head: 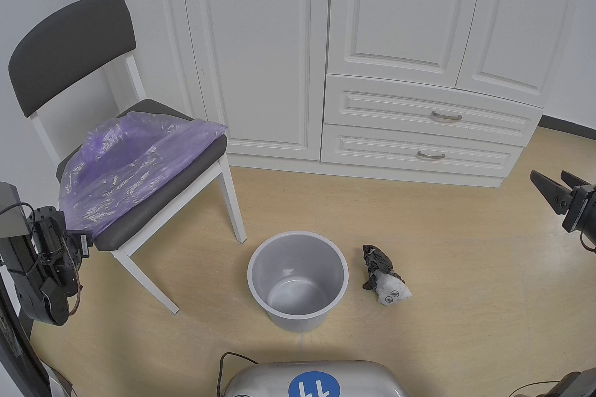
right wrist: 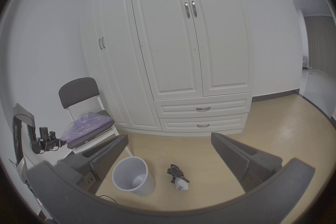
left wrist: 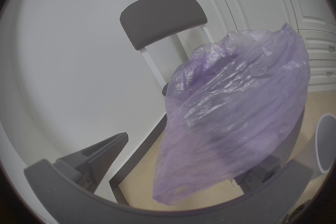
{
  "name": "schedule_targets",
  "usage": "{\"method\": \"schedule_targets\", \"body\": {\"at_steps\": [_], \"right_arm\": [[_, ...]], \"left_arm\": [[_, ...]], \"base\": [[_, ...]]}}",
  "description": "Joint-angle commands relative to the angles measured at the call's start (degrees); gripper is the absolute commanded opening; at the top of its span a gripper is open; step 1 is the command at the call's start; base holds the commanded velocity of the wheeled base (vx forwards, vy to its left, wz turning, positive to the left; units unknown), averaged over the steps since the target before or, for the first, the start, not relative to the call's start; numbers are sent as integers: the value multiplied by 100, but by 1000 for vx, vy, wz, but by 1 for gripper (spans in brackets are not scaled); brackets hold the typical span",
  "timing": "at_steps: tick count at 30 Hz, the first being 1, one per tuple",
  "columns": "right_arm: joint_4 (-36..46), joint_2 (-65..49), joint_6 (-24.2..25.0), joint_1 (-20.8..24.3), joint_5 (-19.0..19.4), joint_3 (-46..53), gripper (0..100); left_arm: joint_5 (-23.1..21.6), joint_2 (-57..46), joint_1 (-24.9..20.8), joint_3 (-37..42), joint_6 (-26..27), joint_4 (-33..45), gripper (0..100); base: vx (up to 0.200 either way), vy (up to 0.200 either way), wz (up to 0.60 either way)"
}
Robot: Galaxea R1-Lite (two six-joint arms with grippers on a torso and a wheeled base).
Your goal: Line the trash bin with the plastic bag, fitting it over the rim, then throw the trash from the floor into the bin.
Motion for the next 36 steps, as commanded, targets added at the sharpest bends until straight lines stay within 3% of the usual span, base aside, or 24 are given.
{"method": "schedule_targets", "body": {"at_steps": [1, 11, 12, 28, 32, 36], "right_arm": [[-5, -10, -9, 3, 2, 1, 100], [-5, -10, 0, 3, 2, -8, 100], [-5, -10, 0, 3, 2, -8, 100], [-181, 148, -9, 65, -15, -158, 100], [-330, 376, -53, 592, -121, -562, 100], [-339, 781, -53, 1445, -1026, -1160, 100]], "left_arm": [[-6, 34, 109, -101, -3, -3, 100], [-6, 78, 162, -188, -12, 6, 100], [-6, 95, 162, -188, -12, -3, 0], [-32, -63, 21, -39, -179, -3, 0], [-304, -467, -163, 93, -355, -3, 0], [-1122, -933, -242, 154, -355, -3, 0]], "base": [[0, 0, 0], [0, 0, 0], [0, 0, 0], [0, 0, 0], [0, 0, 0], [0, 0, 0]]}}
